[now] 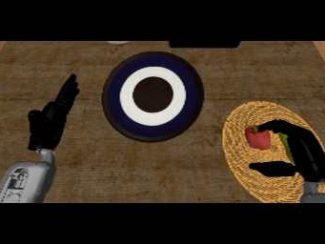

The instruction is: Pick the bell pepper from the placemat and place it in the plate

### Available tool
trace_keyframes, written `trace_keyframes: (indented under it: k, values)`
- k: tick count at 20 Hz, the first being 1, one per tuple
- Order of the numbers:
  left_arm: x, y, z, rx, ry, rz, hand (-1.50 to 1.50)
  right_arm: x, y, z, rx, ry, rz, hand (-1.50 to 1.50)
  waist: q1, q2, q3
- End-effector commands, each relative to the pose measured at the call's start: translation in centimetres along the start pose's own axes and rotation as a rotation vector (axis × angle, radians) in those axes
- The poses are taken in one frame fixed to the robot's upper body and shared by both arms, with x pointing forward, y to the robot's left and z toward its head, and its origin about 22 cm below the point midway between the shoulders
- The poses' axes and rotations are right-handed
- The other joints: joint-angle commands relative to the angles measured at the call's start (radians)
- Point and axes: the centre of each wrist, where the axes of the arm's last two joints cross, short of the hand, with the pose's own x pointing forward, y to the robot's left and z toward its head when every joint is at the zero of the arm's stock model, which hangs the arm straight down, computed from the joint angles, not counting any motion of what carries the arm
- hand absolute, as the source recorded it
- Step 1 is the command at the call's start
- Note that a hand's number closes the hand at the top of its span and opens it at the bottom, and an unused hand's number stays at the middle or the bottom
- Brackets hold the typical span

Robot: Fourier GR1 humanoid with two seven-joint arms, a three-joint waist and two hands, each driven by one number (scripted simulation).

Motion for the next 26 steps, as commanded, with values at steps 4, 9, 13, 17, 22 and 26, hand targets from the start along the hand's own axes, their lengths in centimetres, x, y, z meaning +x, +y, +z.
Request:
trace_keyframes:
  k: [4,9,13,17,22,26]
  values:
    - [0.4,-1.0,0.7,0.009,0.003,-0.002,0.0,-0.2,0.0,-0.9,-0.081,-0.01,0.003,1.5,0.002,0.002,0.004]
    - [0.6,-0.6,0.1,-0.013,0.001,-0.006,0.0,-3.4,0.1,-0.4,0.346,0.336,0.128,1.5,0.018,0.011,0.001]
    - [1.9,-0.6,-0.9,-0.001,-0.014,0.009,0.0,-0.1,-1.5,-5.1,0.36,0.402,0.144,1.5,0.011,0.004,0.003]
    - [1.8,0.9,0.0,0.008,0.008,-0.006,0.0,1.3,-4.9,-5.0,0.106,0.284,0.057,1.5,0.001,-0.001,0.004]
    - [1.3,-0.6,-0.5,0.007,0.005,0.001,0.0,4.8,-7.6,-6.4,-0.095,0.1,-0.016,1.5,-0.005,-0.001,0.003]
    - [0.7,-2.0,-1.1,-0.003,-0.006,0.001,0.0,7.4,-9.2,-6.8,-0.112,-0.061,-0.085,1.5,-0.01,0.0,0.003]
